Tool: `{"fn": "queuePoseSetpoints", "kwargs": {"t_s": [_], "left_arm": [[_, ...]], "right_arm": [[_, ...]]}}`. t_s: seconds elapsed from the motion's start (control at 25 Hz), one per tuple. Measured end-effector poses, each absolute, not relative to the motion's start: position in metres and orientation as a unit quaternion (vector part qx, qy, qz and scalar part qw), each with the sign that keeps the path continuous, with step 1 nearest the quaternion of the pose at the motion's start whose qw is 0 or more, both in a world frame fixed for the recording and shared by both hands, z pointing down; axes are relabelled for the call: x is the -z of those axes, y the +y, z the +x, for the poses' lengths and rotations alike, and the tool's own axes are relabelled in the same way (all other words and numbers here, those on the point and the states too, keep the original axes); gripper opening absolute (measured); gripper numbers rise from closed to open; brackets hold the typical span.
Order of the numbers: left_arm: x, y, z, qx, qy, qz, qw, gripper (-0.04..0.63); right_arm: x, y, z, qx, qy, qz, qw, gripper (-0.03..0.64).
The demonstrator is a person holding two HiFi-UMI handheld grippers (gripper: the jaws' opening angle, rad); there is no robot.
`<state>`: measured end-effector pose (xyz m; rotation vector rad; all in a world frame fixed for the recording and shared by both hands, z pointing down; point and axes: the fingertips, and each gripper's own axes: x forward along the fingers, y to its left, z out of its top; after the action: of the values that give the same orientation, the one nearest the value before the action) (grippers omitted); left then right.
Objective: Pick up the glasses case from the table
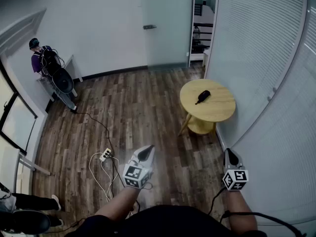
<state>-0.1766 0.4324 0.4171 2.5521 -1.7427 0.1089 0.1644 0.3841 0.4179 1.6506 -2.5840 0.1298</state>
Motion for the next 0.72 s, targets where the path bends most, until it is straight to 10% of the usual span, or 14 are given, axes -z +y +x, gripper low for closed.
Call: {"fn": "queuePoseSetpoints", "kwargs": {"t_s": [0.72], "left_arm": [[-0.414,0.363,-0.129,-0.052,-0.548,0.835,0.001,0.003]], "right_arm": [[-0.427,0.337,0.203,-0.061,-0.835,0.546,0.005,0.008]]}}
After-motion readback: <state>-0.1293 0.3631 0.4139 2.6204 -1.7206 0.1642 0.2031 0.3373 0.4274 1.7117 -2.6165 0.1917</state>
